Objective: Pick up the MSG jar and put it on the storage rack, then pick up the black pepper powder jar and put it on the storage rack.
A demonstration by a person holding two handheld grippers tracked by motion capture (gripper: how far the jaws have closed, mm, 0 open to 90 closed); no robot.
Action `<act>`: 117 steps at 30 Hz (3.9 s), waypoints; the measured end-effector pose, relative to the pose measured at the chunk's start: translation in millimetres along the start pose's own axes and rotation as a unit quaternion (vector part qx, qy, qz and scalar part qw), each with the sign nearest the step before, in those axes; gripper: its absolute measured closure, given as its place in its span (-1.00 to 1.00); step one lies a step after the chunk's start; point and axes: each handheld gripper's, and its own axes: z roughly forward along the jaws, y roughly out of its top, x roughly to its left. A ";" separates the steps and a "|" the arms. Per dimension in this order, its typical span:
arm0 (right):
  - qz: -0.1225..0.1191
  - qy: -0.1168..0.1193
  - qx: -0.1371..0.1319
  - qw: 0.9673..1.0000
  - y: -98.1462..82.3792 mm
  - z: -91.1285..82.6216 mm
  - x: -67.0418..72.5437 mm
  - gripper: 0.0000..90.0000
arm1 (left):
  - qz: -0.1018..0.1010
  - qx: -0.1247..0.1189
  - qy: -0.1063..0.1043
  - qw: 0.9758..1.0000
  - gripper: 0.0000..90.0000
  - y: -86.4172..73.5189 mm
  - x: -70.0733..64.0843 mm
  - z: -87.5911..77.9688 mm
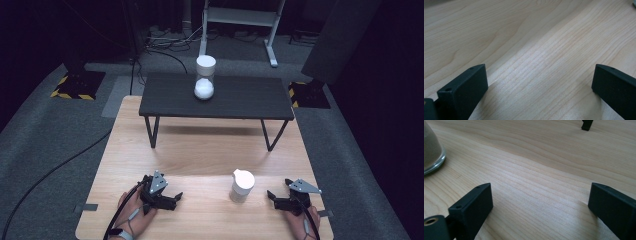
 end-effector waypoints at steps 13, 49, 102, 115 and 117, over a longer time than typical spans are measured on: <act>0.001 -0.001 0.000 1.000 0.1 0.1 0.3 -0.88 | -0.002 -0.001 0.002 1.000 -1.00 -0.2 -1.2 0.1; 0.002 -0.002 0.000 1.000 1.0 1.2 1.3 -0.88 | -0.002 0.000 0.002 1.000 -1.00 -0.1 -1.2 0.1; -0.028 0.035 -0.036 0.998 0.2 -10.5 -3.9 -0.91 | -0.002 0.000 0.002 1.000 -1.00 -0.1 -1.2 0.1; -0.069 0.031 -0.138 0.988 6.3 -42.1 18.5 -0.91 | -0.002 0.000 0.002 1.000 -1.00 0.0 -1.2 0.1; -0.070 0.026 -0.160 0.984 7.3 -47.7 24.2 -0.92 | -0.002 0.000 0.002 1.000 -1.00 0.0 -1.2 0.1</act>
